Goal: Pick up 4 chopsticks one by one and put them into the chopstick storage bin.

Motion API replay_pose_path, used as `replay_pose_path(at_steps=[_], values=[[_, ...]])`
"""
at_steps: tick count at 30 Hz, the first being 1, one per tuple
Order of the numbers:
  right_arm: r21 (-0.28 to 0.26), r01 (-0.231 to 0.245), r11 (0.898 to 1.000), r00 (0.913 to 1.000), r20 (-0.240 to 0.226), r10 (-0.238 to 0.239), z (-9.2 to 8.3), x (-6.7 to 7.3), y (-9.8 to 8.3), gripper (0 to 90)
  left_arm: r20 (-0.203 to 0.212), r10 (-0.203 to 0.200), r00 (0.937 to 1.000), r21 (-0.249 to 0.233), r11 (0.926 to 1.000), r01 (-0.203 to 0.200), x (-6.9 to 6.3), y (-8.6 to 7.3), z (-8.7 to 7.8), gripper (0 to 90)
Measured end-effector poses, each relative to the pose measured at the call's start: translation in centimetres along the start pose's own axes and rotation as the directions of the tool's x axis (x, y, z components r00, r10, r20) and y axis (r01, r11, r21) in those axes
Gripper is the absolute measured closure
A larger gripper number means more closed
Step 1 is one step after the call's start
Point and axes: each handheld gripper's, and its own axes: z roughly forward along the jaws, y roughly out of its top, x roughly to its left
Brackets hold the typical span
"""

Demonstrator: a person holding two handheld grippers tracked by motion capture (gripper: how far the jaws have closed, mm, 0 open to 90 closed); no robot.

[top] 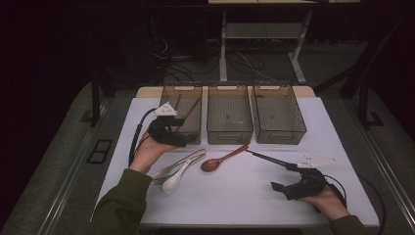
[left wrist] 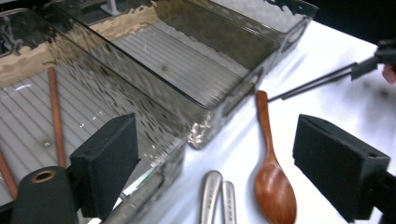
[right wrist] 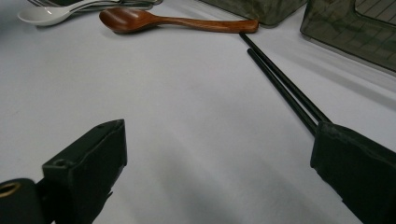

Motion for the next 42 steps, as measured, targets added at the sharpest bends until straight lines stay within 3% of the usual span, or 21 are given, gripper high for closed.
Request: replay_pose_path(at_steps=[3,11,20,25,33,42], values=[[-0.001,0.008,1.000,1.0000,0.003,-0.008,0.0,0.0,0.0,3.7,-0.015,0.027,0.9995,0.015,0.9995,-0.027,-1.0,-1.0,0.0,8.6],[-0.008,0.016,1.000,0.9999,0.000,-0.016,-0.1,0.0,0.0,3.7,0.026,0.039,0.9989,0.014,0.9991,-0.039,-3.2,-3.7,-0.3,3.3],[-0.007,0.016,1.000,0.9999,0.000,-0.016,-0.1,0.1,0.0,3.7,0.045,0.054,0.9975,0.008,0.9985,-0.055,-4.4,-6.6,-0.9,0.0],[-0.006,0.018,1.000,0.9998,0.000,-0.018,-0.1,0.1,0.0,3.7,0.055,0.043,0.9976,0.019,0.9988,-0.044,-5.1,-8.0,-1.1,0.0],[-0.003,0.027,1.000,0.9996,-0.004,-0.027,-0.2,0.1,0.1,3.7,0.046,0.063,0.9969,0.037,0.9972,-0.065,-6.4,-9.6,-1.3,0.0],[0.021,0.057,0.998,0.9984,-0.007,-0.057,-0.6,0.3,0.4,3.6,0.051,0.073,0.9960,0.038,0.9964,-0.075,-6.7,-10.0,-1.5,0.0]])
